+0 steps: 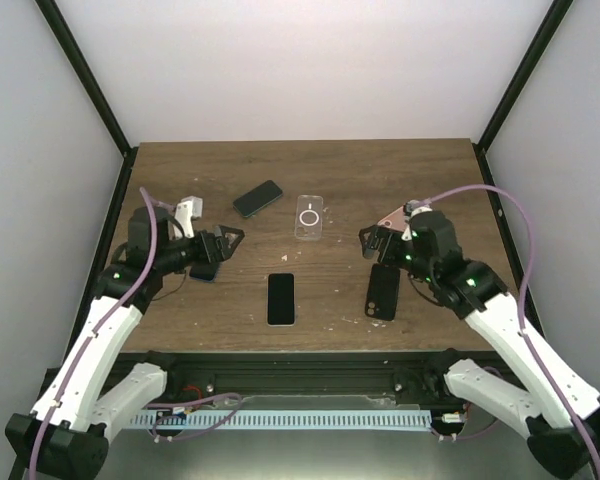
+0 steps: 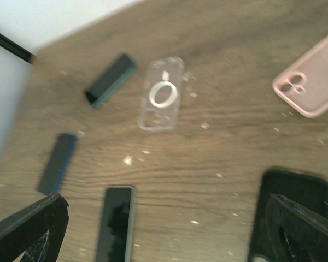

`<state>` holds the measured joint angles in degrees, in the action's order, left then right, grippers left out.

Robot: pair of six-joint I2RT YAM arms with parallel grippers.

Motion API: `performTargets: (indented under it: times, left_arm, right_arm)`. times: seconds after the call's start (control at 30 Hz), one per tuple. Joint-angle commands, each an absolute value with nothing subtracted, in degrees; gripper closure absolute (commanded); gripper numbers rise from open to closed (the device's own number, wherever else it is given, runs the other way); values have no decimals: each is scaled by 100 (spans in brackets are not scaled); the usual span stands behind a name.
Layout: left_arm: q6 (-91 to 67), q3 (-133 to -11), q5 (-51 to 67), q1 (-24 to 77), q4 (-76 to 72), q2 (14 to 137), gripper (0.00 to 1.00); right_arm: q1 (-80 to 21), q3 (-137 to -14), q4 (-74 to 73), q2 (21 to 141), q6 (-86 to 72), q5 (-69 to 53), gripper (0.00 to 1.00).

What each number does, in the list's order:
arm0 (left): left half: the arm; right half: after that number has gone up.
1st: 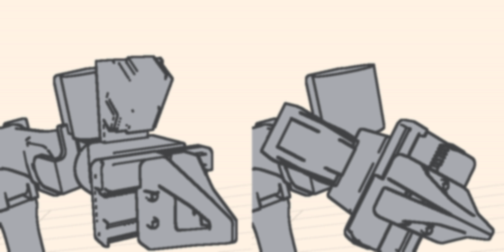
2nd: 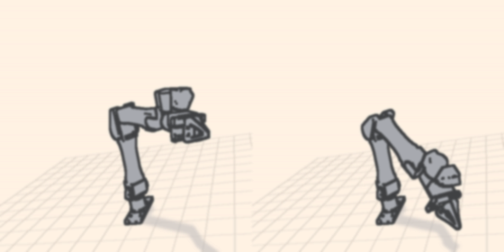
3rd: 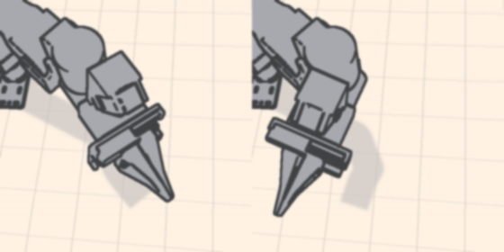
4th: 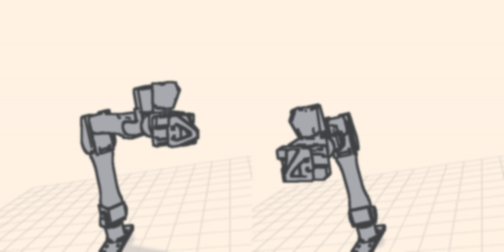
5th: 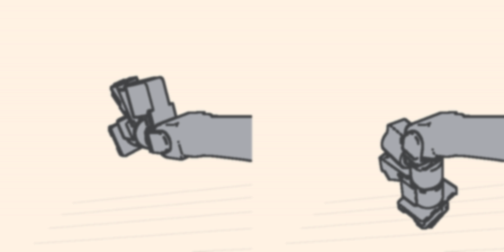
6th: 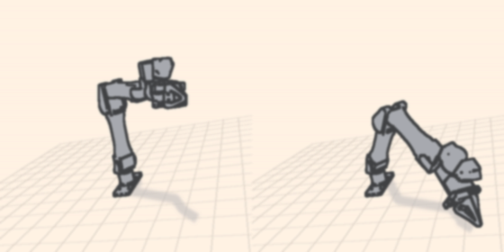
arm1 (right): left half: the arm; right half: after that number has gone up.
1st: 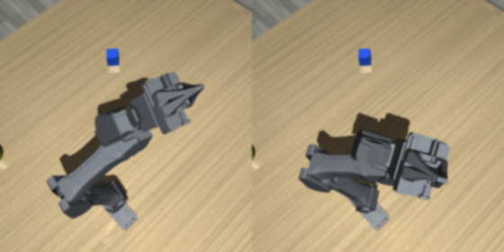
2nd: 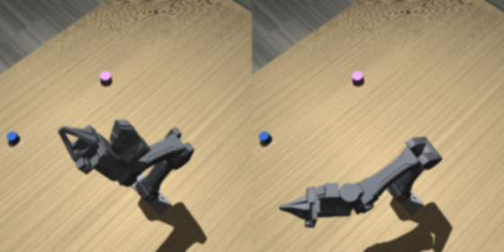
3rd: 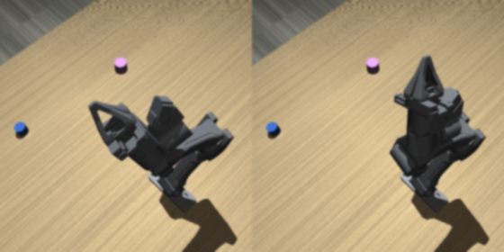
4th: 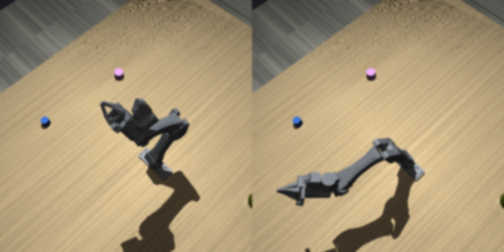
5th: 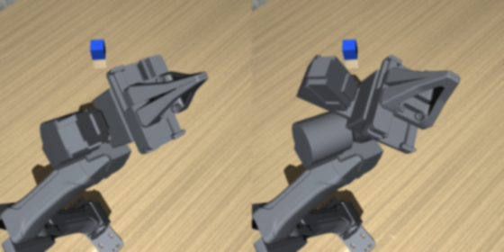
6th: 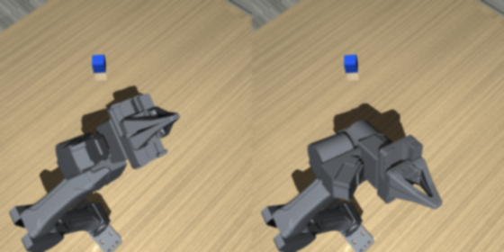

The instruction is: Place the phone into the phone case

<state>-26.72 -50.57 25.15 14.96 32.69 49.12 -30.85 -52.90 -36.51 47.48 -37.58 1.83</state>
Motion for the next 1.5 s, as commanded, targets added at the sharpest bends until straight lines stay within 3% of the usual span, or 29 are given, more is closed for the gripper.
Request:
performTargets:
  times: [0.0,0.17,0.33,0.47,0.63,0.77,0.93,1.3,1.4,1.47]
  left_arm:
    - [-2446,-4919,2766,1460,3325,5099,3]
    - [-2293,-4776,2754,1465,3266,5078,6]
    - [-2156,-4671,2706,1462,3247,4933,7]
    - [-1971,-4594,2471,1461,3331,4768,7]
    - [-1965,-4457,2302,1464,3317,4539,7]
    - [-2003,-4408,2438,1460,3239,4621,7]
    - [-1987,-4421,2415,1460,3300,4618,7]
    - [-1995,-4411,2205,1461,3392,4605,7]
    - [-1987,-4417,2201,1466,3393,4610,7]
    - [-1987,-4421,2180,1464,3400,4624,7]
  right_arm:
    - [-3138,-5627,-4450,5600,-3440,892,0]
    - [-3100,-5526,-4375,6495,-3143,1536,6]
    - [-2879,-5527,-3931,7119,-2322,969,29]
    - [-2815,-5892,-4202,7810,-2307,1032,42]
    - [-2812,-5823,-4154,8159,-2116,710,45]
    - [-2786,-5988,-4461,8540,-2632,836,56]
    - [-2830,-5513,-4039,8796,-3278,343,59]
    - [-2838,-5286,-3772,9451,-3668,838,66]
    - [-2852,-5293,-3602,9537,-3627,710,71]
    - [-2894,-5348,-3560,9584,-3603,676,80]
